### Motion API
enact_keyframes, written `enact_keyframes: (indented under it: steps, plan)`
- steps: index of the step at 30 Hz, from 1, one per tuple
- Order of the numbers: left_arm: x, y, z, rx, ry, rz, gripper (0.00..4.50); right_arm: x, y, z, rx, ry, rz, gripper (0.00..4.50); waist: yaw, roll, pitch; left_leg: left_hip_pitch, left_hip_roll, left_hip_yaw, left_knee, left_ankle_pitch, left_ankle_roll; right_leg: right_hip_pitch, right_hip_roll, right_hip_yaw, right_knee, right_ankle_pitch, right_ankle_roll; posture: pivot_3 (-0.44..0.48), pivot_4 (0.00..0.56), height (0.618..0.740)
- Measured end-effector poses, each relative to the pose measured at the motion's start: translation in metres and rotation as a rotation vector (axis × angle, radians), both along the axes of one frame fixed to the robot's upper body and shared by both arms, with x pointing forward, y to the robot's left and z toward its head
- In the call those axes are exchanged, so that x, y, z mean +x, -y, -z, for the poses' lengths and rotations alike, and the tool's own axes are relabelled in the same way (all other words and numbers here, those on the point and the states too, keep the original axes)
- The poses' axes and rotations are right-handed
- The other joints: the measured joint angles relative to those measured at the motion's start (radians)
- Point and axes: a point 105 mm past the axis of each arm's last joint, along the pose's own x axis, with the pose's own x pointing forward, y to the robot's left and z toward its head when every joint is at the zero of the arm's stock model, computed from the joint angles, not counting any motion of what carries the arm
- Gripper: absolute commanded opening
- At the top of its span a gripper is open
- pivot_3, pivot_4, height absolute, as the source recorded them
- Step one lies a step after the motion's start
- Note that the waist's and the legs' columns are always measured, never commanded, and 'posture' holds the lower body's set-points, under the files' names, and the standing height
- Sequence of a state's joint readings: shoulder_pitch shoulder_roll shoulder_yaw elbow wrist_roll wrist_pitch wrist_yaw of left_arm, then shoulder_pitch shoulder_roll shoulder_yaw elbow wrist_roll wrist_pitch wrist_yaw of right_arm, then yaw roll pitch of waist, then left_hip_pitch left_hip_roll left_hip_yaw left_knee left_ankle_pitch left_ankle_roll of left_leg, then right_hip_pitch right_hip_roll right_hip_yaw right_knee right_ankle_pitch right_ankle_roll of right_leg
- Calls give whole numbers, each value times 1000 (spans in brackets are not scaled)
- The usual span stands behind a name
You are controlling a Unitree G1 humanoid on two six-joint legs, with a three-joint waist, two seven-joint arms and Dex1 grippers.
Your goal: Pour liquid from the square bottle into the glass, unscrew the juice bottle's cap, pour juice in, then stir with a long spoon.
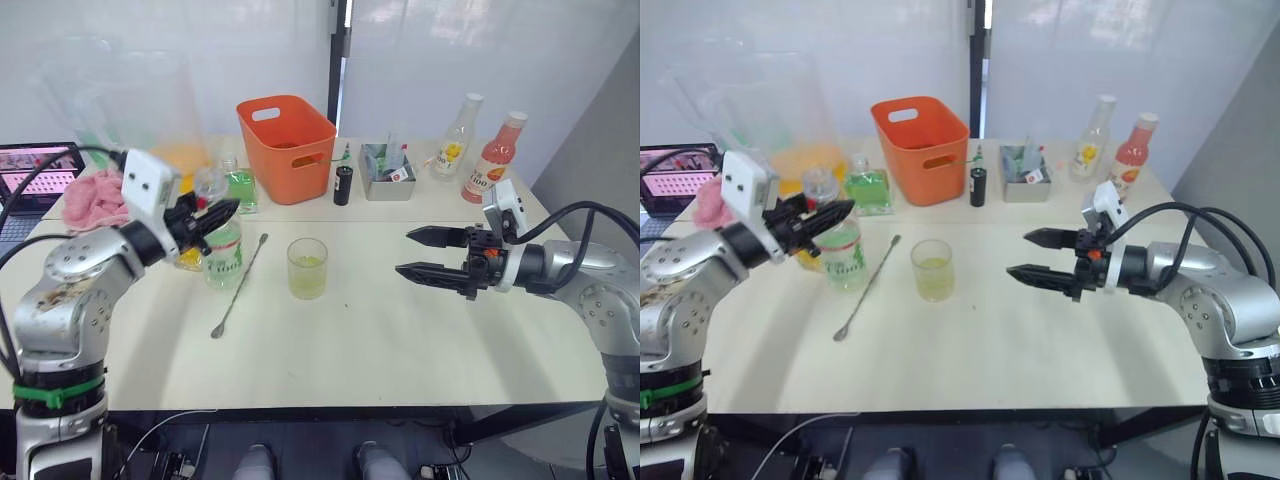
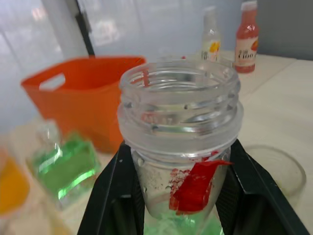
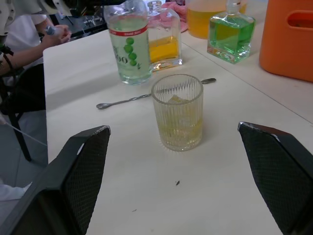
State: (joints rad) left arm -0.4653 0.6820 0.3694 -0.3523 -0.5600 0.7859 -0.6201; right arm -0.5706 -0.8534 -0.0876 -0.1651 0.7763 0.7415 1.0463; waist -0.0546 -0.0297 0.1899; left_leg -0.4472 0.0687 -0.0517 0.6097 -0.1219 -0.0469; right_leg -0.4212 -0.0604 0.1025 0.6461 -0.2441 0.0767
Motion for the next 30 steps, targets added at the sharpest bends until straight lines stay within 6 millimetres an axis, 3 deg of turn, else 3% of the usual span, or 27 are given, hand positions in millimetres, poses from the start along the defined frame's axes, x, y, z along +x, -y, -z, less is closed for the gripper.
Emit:
enact_keyframes:
  steps: [6, 13, 17, 20, 21, 30]
  plan:
    - [-29, -34, -4, -73, 10, -82, 1280, -4, -1, 0, -14, 33, -68, 4418, 11, 0, 0, 0, 0, 0, 0, 0, 0, 0, 0, 0, -1, 0, 0, 0, 150, 738]
    - [-38, -48, -1, -75, -5, -131, 1280, -3, -6, 5, -17, 19, -95, 4418, 11, 0, 0, 0, 0, 1, 0, 0, 0, 0, 0, 0, -1, 0, -1, 0, 150, 738]
    - [-57, -106, 24, -82, -75, -342, 1280, 0, -6, 5, -10, 14, -110, 4418, -17, 0, 0, 3, 2, 3, -4, -1, 0, -2, 1, 1, 1, -1, -8, 0, 150, 738]
    - [-47, -147, 17, -144, -33, -463, 1280, -1, -12, 5, 7, 22, -127, 4418, -3, -1, 0, 3, 3, -1, -3, 0, 0, -2, 2, -4, 2, -7, -14, 0, 150, 738]
    - [-46, -152, 14, -151, -13, -476, 1280, -2, -13, 4, 5, 25, -129, 4418, 1, -1, 0, 3, 2, 0, -2, 0, -1, 0, 1, -4, 1, -7, -14, 0, 150, 738]
    - [0, -177, 2, -213, 69, -545, 1280, -10, -12, 7, 7, 35, -82, 4418, 28, -5, -2, 1, 2, 0, -3, 0, -1, -2, 0, -4, 0, -2, -7, 0, 150, 738]
